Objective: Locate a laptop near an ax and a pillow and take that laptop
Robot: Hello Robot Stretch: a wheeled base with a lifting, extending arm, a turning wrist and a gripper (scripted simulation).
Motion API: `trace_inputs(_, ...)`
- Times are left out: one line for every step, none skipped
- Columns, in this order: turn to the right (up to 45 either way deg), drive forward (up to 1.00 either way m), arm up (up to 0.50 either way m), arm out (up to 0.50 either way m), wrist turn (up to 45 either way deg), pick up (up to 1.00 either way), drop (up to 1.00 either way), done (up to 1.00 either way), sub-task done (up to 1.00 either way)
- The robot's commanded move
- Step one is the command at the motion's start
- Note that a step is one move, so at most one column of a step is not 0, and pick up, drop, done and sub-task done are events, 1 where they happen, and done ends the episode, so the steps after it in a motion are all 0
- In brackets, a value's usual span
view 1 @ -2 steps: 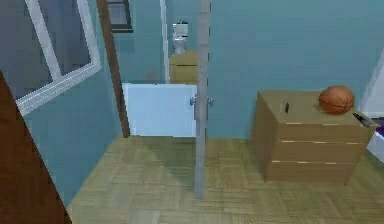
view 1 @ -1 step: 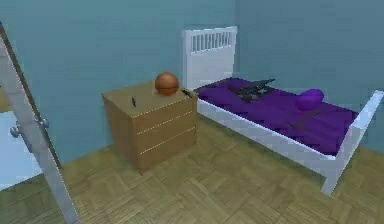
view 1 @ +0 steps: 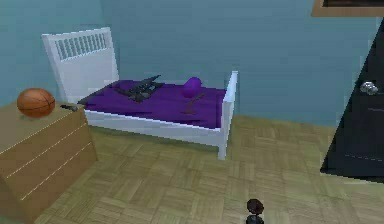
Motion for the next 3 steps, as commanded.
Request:
trace_inputs(0.0, 0.6, 0.0, 0.0, 0.0, 0.0, 0.0, 0.0, 0.0)
trace_inputs(-12.0, 0.0, 0.0, 0.0, 0.0, 0.0, 0.0, 0.0, 0.0)
trace_inputs(0.0, 0.9, 0.0, 0.0, 0.0, 0.0, 0.0, 0.0, 0.0)
